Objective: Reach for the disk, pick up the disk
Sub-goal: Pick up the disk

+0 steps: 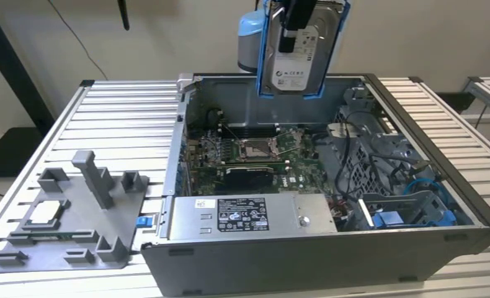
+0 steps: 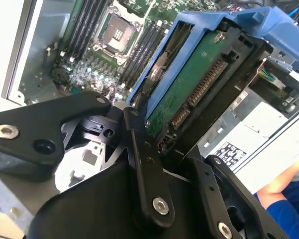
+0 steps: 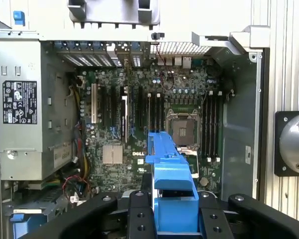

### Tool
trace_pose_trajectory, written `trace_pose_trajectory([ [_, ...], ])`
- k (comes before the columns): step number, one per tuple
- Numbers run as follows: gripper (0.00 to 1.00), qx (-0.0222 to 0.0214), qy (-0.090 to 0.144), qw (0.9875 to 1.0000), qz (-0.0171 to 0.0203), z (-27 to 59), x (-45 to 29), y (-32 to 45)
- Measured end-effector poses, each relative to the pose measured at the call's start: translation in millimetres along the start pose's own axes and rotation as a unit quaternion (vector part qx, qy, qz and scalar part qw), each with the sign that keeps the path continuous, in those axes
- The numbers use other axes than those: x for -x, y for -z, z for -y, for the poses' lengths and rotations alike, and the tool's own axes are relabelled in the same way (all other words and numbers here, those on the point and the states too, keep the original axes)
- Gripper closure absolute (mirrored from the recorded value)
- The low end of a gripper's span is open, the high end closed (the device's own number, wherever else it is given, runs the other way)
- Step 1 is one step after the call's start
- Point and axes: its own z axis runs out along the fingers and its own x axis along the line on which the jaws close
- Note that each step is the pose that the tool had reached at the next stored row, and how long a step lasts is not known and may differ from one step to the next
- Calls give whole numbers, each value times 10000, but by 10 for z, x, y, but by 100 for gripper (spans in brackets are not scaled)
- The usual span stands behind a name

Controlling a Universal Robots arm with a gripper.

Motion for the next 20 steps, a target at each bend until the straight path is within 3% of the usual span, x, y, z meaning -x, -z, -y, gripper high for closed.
trace_pose_trajectory([
  [2, 100, -1, 0, 10000, 6, 5, -33, 0],
  [11, 100, 1, 1, 10000, 2, 20, -47, 3],
  [20, 100, 8, -1, 10000, 2, 74, -298, 7],
])
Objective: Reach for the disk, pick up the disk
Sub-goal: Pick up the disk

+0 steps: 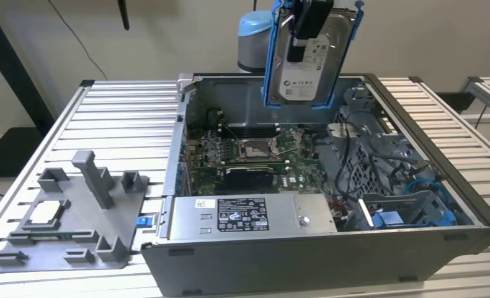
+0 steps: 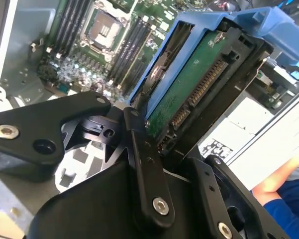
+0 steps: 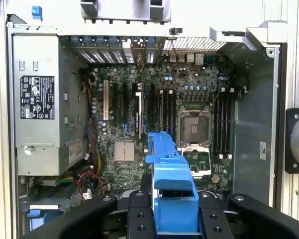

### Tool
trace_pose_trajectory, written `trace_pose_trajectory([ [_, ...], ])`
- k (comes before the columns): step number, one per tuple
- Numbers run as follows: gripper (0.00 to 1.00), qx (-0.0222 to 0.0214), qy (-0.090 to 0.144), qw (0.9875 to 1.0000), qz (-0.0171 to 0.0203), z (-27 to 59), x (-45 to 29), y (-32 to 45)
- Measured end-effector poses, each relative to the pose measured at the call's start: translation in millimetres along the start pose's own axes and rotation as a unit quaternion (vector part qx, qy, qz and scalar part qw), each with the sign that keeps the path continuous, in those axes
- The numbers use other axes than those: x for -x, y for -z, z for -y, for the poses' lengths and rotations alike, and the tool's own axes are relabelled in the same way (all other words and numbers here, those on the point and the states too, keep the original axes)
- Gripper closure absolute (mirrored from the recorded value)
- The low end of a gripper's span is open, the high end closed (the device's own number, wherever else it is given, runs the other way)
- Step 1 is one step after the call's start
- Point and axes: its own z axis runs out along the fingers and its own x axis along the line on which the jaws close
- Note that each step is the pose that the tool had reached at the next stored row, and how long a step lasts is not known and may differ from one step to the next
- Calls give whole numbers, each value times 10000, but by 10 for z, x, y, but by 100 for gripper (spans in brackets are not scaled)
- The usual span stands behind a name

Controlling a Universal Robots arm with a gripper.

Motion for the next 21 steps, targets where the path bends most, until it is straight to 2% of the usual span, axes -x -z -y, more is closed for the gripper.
trace_pose_trajectory([
  [21, 100, -2, -54, 10000, 2, 15, -630, 3],
])
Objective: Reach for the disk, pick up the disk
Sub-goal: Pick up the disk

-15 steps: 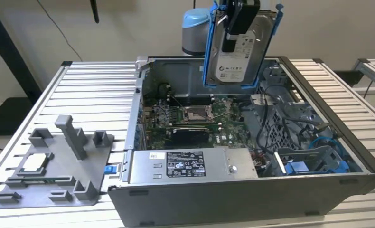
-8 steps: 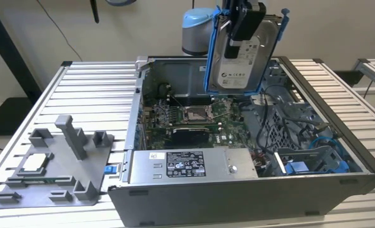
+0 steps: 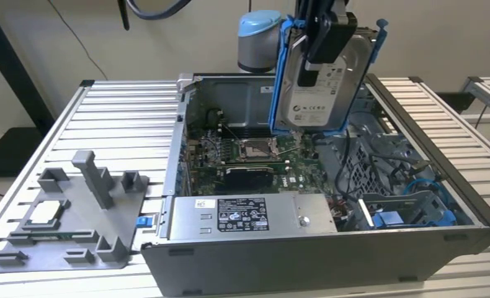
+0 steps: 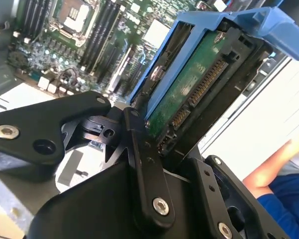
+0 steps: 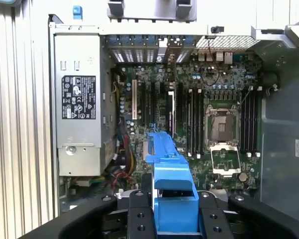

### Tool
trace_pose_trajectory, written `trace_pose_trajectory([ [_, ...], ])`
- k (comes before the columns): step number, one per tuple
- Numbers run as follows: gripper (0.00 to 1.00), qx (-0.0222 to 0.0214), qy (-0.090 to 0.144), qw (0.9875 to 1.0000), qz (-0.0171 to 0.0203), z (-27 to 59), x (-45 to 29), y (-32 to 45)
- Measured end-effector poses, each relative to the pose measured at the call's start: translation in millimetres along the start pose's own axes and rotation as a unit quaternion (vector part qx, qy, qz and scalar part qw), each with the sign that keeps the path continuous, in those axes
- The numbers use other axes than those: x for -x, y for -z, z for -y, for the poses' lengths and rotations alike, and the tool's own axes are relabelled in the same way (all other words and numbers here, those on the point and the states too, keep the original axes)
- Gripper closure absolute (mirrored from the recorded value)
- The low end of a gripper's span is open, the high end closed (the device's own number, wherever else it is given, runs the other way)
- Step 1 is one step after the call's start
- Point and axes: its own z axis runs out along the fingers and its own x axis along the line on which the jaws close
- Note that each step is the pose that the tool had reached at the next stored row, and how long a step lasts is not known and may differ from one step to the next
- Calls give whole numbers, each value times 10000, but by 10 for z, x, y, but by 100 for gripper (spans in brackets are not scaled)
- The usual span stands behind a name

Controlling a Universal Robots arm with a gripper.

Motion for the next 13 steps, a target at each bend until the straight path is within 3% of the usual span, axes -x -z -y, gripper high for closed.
trace_pose_trajectory([
  [13, 100, -1, -22, 10000, 1, 22, -370, -13],
])
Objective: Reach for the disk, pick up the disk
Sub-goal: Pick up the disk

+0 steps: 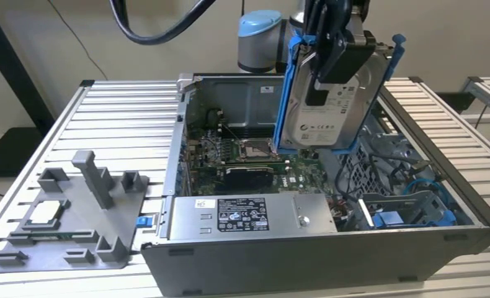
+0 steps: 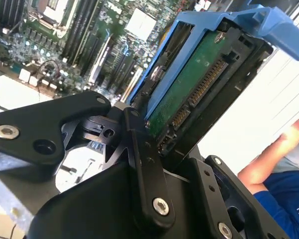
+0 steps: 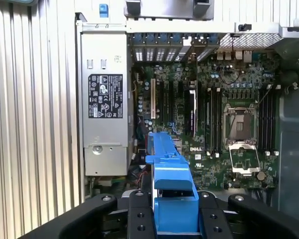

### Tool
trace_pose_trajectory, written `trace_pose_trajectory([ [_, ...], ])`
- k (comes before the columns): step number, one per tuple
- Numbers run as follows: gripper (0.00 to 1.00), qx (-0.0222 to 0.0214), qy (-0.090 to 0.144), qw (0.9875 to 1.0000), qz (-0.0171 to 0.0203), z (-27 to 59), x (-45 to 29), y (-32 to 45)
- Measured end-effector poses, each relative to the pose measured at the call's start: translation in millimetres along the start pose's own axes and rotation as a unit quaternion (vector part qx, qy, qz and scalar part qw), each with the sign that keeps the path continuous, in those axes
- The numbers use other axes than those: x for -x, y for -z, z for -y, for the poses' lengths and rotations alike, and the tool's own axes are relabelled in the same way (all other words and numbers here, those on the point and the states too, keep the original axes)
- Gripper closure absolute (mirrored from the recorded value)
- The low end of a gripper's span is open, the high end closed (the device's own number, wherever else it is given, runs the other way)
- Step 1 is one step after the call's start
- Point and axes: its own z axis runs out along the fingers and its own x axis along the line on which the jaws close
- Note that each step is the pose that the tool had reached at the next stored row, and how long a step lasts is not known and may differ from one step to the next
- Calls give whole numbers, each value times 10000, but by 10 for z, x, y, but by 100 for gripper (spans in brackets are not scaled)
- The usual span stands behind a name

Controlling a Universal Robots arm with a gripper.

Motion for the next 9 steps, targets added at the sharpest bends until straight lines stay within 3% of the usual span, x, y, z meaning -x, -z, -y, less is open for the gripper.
trace_pose_trajectory([
  [9, 100, 0, -4, 10000, 0, 76, -187, -10],
])
